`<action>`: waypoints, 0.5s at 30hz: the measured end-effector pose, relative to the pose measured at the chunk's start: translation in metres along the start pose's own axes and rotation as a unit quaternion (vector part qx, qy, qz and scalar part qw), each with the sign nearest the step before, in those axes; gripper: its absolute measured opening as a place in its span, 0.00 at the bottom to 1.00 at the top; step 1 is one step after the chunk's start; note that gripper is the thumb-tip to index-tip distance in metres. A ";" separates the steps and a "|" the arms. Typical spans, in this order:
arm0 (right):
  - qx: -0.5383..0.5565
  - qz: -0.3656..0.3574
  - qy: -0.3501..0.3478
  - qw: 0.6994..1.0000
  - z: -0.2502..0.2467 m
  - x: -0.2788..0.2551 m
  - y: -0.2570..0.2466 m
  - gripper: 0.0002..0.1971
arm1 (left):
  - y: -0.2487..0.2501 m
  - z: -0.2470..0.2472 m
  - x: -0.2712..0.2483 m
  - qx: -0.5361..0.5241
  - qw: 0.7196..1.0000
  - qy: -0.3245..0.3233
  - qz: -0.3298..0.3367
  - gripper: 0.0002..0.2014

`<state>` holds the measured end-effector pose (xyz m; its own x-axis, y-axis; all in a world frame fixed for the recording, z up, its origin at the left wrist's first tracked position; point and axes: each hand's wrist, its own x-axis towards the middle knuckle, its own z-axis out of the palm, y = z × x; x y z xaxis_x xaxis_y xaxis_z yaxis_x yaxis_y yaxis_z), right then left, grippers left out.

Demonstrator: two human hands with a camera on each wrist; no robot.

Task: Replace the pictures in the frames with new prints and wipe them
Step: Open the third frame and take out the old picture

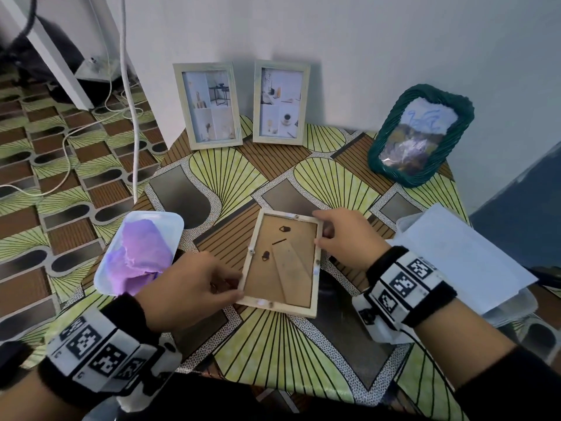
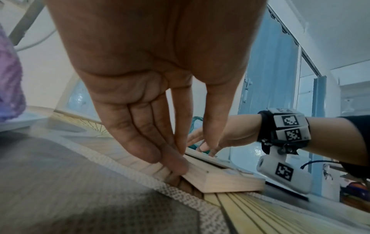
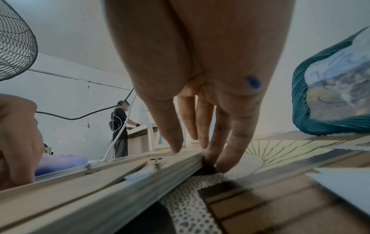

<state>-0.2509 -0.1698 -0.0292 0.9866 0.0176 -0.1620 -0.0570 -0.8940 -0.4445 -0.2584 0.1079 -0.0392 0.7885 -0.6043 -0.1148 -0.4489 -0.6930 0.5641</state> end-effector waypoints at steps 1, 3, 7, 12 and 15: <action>-0.001 -0.008 -0.006 1.000 0.001 0.001 0.000 0.25 | 0.000 0.001 -0.001 -0.025 1.000 -0.010 -0.008 0.14; 0.006 -0.023 -0.007 1.000 0.002 -0.001 0.000 0.24 | -0.001 0.002 0.000 -0.053 0.998 -0.045 -0.002 0.11; 0.020 -0.065 0.005 0.998 0.007 -0.013 0.003 0.09 | 0.001 0.002 0.006 -0.038 0.999 -0.004 0.019 0.08; -0.035 -0.111 -0.039 0.992 0.011 -0.034 0.012 0.23 | 0.015 0.001 0.028 0.134 0.980 0.029 0.145 0.24; -0.098 -0.115 -0.109 0.982 0.016 -0.038 0.017 0.36 | 0.024 0.006 0.049 0.260 0.947 -0.051 0.183 0.31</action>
<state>-0.2920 -0.1782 -0.0441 0.9124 0.3060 -0.2718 0.2157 -0.9239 -0.3160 -0.2329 0.0597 -0.0363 0.5080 -0.8574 -0.0825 -0.8511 -0.5143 0.1054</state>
